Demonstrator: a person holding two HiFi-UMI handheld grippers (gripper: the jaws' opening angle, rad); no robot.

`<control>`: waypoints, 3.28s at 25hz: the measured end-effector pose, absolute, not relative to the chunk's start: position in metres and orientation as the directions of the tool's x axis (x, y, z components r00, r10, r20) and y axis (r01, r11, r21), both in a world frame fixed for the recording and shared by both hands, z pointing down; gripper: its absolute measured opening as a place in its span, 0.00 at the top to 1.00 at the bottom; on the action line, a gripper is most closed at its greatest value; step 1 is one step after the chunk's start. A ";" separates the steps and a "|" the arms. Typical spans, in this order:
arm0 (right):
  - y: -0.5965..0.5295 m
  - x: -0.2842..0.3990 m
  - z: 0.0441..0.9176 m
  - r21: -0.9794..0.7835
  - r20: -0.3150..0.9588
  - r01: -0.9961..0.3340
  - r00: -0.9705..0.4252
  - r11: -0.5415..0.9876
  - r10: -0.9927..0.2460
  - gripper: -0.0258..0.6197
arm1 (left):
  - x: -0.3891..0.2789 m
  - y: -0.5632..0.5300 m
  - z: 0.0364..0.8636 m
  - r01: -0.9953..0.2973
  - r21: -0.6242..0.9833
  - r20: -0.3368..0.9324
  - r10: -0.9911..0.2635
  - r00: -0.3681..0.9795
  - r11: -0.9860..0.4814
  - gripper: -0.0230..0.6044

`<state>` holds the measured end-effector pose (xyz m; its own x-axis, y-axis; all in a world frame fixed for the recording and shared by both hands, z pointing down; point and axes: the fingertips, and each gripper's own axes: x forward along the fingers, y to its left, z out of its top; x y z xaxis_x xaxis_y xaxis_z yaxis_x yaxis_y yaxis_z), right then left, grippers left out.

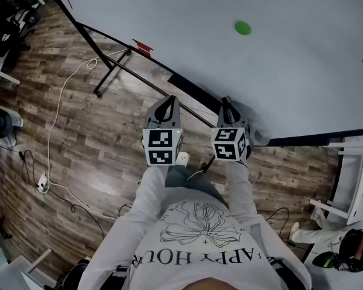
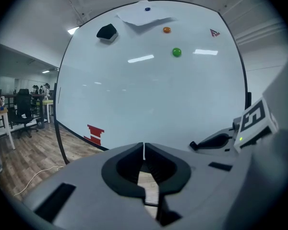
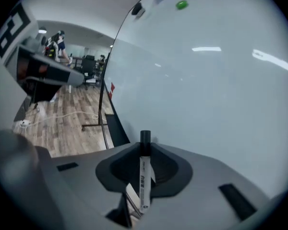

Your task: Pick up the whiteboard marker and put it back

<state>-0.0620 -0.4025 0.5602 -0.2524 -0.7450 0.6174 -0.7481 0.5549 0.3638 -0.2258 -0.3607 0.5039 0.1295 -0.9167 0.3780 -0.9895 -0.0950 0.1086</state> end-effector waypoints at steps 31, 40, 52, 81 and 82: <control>-0.354 0.097 0.395 0.065 0.084 -0.986 -0.150 0.156 -0.985 0.86 | -0.073 -0.356 0.420 -0.941 0.055 0.219 -0.916 0.336 -0.333 0.95; -0.352 0.114 0.419 0.048 0.078 -0.992 -0.116 0.120 -0.990 0.86 | -0.058 -0.353 0.433 -0.934 0.050 0.249 -0.901 0.355 -0.354 0.94; -0.353 0.122 0.484 -0.024 0.186 -0.994 -0.108 0.106 -0.977 0.86 | -0.052 -0.347 0.451 -0.927 0.061 0.287 -0.884 0.370 -0.369 0.95; -0.341 0.115 0.444 0.027 0.129 -0.991 -0.129 0.134 -0.983 0.84 | -0.054 -0.338 0.431 -0.937 0.070 0.238 -0.906 0.350 -0.344 0.94; -0.340 0.115 0.437 0.026 0.113 -0.990 -0.132 0.136 -0.985 0.85 | -0.054 -0.337 0.428 -0.938 0.069 0.230 -0.909 0.347 -0.341 0.94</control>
